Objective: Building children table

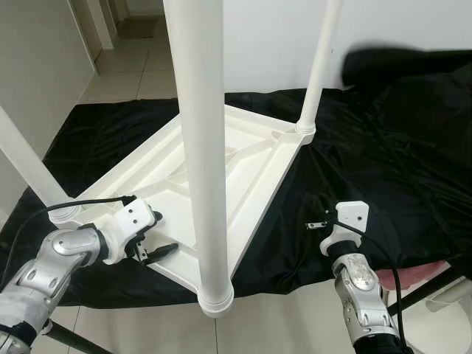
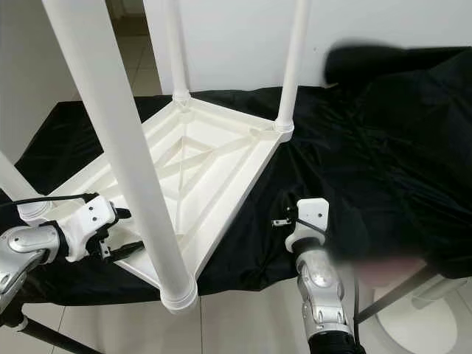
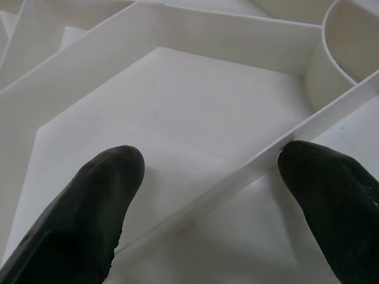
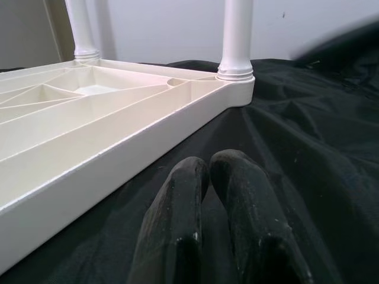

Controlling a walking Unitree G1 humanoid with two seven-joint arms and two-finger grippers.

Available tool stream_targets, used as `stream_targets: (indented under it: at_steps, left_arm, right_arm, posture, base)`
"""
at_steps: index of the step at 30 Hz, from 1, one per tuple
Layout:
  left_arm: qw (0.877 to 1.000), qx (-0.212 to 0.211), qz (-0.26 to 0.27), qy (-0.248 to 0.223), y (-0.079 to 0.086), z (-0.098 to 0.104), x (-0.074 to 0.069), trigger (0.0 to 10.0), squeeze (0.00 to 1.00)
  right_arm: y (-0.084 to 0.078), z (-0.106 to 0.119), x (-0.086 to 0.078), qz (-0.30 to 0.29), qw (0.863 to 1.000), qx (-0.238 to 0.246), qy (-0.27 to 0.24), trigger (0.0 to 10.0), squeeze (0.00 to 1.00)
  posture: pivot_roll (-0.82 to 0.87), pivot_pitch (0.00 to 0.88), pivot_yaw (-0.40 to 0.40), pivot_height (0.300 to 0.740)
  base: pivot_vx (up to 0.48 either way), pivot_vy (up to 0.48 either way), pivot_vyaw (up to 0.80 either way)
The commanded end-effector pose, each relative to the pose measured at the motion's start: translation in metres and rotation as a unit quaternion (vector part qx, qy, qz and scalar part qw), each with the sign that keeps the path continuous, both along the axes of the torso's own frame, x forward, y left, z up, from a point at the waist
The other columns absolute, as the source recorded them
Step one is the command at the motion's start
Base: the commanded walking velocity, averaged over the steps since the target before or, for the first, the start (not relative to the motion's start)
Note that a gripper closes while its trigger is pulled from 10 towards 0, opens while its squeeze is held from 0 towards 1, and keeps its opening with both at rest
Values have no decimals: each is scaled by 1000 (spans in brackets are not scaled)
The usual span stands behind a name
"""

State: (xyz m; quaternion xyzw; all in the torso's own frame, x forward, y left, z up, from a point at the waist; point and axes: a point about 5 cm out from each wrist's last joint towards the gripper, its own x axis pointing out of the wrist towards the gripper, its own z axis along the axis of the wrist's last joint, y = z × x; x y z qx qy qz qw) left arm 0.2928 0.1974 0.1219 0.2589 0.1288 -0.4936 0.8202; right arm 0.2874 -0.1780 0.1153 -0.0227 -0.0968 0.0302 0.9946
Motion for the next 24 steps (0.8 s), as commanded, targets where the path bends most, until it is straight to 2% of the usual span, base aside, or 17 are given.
stream_targets:
  at_steps: [1,7,11,14,19,20,21,22,23,24]
  left_arm:
    - [989,25,-121,85,-8,-12,-12,10000,0]
    - [986,29,-132,100,-10,-16,-11,10000,0]
    - [978,33,-152,139,-10,-24,-13,10000,0]
    - [977,35,-155,141,-10,-25,-13,10000,0]
    - [972,18,-167,163,-12,-26,-15,10000,0]
    - [970,9,-170,173,-13,-26,-17,6824,0]
    - [970,9,-170,173,-13,-26,-17,6824,0]
    - [967,-5,-173,188,-13,-25,-19,4235,0]
    - [967,-5,-173,188,-13,-25,-19,4235,0]
    - [964,-17,-176,199,-13,-25,-22,2549,0]
  right_arm:
    - [0,-1,-3,-2,1000,-2,3,10000,0]
    - [0,-2,-5,-6,1000,-2,3,10000,0]
    - [-1,-5,-10,-16,1000,-2,6,10000,0]
    - [-1,-5,-11,-17,1000,-1,7,10000,0]
    - [-1,-7,-14,-22,1000,-1,9,10000,0]
    - [-1,-7,-14,-23,1000,-1,10,10000,0]
    - [-1,-7,-14,-23,1000,-1,10,10000,0]
    - [-2,-7,-15,-24,1000,-1,11,10000,0]
    - [-2,-7,-15,-24,1000,-1,11,10000,0]
    - [-2,-8,-15,-25,1000,-2,12,10000,0]
  posture:
    - [-57,15,78,740]
    - [-70,19,93,740]
    - [-80,26,110,740]
    - [-82,31,115,740]
    - [-84,40,121,740]
    - [-83,45,122,740]
    - [-83,45,122,740]
    - [-82,48,123,740]
    - [-82,48,123,740]
    - [-82,48,123,740]
  base:
    - [0,0,0]
    - [0,0,0]
    - [0,0,0]
    - [0,0,0]
    - [0,0,0]
    - [0,0,0]
    - [0,0,0]
    - [0,0,0]
    - [0,0,0]
    - [0,0,0]
